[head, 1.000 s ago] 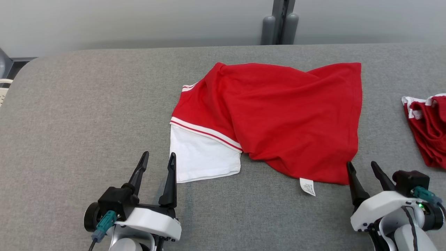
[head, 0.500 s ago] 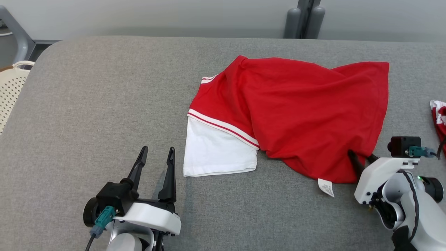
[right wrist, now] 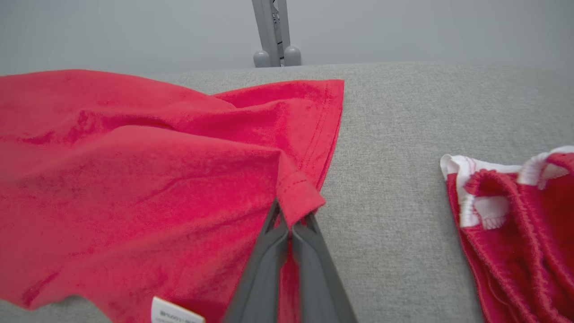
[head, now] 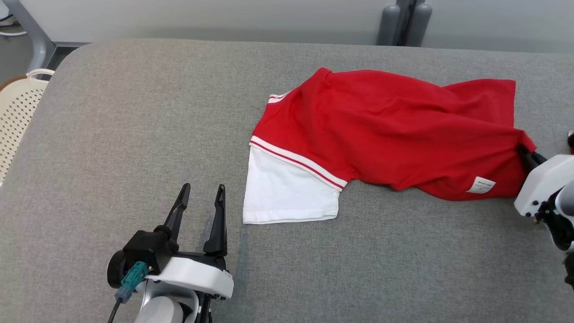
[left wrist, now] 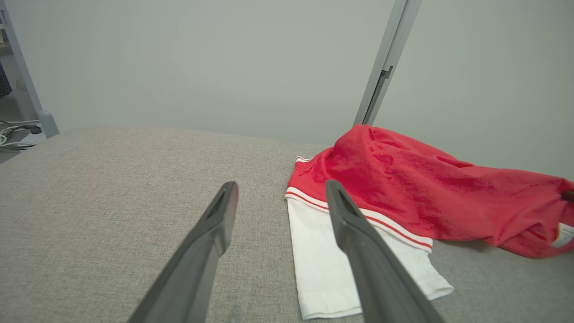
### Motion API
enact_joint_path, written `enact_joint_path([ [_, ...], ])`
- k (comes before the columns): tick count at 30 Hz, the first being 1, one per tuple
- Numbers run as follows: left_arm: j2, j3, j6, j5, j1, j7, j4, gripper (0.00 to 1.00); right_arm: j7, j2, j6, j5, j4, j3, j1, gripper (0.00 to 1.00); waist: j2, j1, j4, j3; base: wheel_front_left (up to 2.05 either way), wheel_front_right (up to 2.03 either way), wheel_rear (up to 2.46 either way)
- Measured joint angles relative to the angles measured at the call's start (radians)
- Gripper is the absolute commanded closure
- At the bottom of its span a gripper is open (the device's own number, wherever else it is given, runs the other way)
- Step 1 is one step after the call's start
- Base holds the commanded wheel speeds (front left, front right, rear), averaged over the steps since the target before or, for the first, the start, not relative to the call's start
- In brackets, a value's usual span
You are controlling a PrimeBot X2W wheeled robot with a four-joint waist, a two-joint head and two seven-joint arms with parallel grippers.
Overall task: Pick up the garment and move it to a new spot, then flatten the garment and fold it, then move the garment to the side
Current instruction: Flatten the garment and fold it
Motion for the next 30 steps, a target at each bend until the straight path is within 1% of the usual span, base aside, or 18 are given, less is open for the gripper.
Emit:
enact_joint_path([
  [1,0.000,0.000,0.000,0.000,0.000,0.000,0.000,0.00,0.000,-0.006,0.000,0.000,0.011,-0.008,-0.008,1.00,0.0000,0.0000,0.001,0.001,0.00,0.00,0.00],
  [2,0.000,0.000,0.000,0.000,-0.001,0.000,0.000,0.00,-0.004,-0.009,0.000,-0.001,0.023,-0.014,-0.016,0.77,0.0000,0.0001,0.001,0.002,0.00,0.00,0.00],
  [3,0.000,0.001,0.000,0.000,-0.001,0.000,0.000,0.00,-0.010,-0.010,0.000,-0.002,0.037,-0.021,-0.026,0.28,0.0000,0.0000,0.000,0.003,0.00,0.00,0.00],
  [4,0.000,0.000,0.000,0.000,-0.002,0.000,0.000,0.00,-0.013,-0.009,0.000,-0.004,0.049,-0.023,-0.032,0.00,0.0000,0.0000,0.000,0.004,0.00,0.00,0.00],
  [9,0.000,0.002,0.002,-0.003,-0.004,0.000,-0.001,0.00,-0.076,0.016,0.000,-0.010,0.054,-0.017,-0.035,0.00,0.0000,0.0000,-0.008,0.003,0.00,0.00,0.00],
  [13,0.000,0.008,0.003,-0.002,0.000,0.000,-0.002,0.00,-0.153,0.006,0.000,-0.020,0.001,-0.021,0.020,0.00,0.0000,0.0000,-0.017,-0.004,0.00,0.00,0.00],
  [16,0.000,0.016,0.006,0.002,0.007,0.000,-0.004,0.00,-0.199,0.011,0.000,-0.027,-0.066,-0.035,0.089,0.00,0.0000,0.0000,-0.034,-0.011,0.00,0.00,0.00],
  [17,0.000,0.016,0.006,0.002,0.010,0.000,-0.004,0.00,-0.203,0.018,0.000,-0.027,-0.090,-0.040,0.114,0.00,0.0000,0.0000,-0.040,-0.013,0.00,0.00,0.00],
  [18,0.000,0.019,0.006,0.004,0.016,0.000,-0.005,0.00,-0.205,0.042,0.000,-0.026,-0.137,-0.043,0.172,0.00,0.0000,0.0000,-0.053,-0.017,0.00,0.00,0.00],
  [22,0.000,0.019,0.003,0.008,0.017,0.000,-0.006,0.00,-0.173,0.091,0.000,-0.028,-0.209,-0.049,0.278,0.00,0.0000,0.0000,-0.075,-0.018,0.00,0.00,0.00],
  [25,0.000,0.019,0.000,0.010,0.016,0.000,-0.007,0.00,-0.155,0.108,0.000,-0.054,-0.226,-0.070,0.311,0.00,0.0000,0.0000,-0.081,-0.011,0.00,0.00,0.00],
  [30,0.000,0.017,-0.006,0.014,0.015,0.000,-0.003,0.00,-0.152,0.141,0.000,-0.096,-0.221,-0.141,0.308,0.00,0.0000,0.0000,-0.075,-0.004,0.00,0.00,0.00],
])
